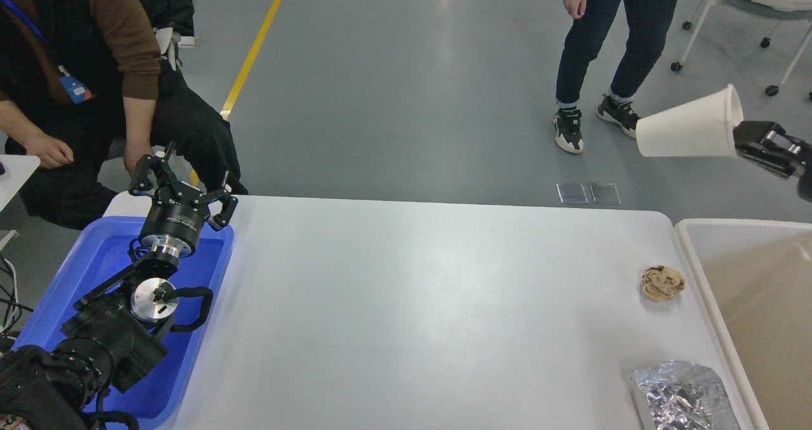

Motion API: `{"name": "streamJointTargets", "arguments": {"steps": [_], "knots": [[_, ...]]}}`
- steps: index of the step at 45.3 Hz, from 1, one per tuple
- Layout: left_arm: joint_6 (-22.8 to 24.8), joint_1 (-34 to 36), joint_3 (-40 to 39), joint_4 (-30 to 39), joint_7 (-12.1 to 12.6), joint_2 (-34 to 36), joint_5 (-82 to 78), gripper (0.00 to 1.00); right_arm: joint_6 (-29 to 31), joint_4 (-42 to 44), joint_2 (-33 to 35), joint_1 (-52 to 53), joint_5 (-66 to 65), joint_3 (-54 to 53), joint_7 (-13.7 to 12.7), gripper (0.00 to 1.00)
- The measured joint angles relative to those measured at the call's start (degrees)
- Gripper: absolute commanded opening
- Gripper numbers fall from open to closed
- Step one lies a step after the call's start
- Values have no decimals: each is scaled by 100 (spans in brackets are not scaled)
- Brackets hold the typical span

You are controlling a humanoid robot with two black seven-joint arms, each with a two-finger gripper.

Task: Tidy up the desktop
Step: 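Lift the held paper cup upward with the right gripper, then carry the cup over the white bin and open the right gripper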

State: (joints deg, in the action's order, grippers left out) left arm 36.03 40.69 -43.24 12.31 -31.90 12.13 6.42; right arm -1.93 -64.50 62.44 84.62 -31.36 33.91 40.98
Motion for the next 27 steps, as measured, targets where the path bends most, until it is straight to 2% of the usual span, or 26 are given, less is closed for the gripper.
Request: {"name": "streamJointTargets", "arguments": {"steps": [14, 21, 27], "knots": [[0, -1, 0, 0, 0, 0, -1, 100, 172, 1005, -128, -223, 834, 132, -131, 0], [0, -5, 0, 1, 0, 1, 0, 100, 378, 1991, -332, -772, 1354, 151, -251, 0], [0, -5, 0, 0, 0, 1, 0, 100, 551, 3134, -690, -1485, 1735, 139, -485, 0]]}}
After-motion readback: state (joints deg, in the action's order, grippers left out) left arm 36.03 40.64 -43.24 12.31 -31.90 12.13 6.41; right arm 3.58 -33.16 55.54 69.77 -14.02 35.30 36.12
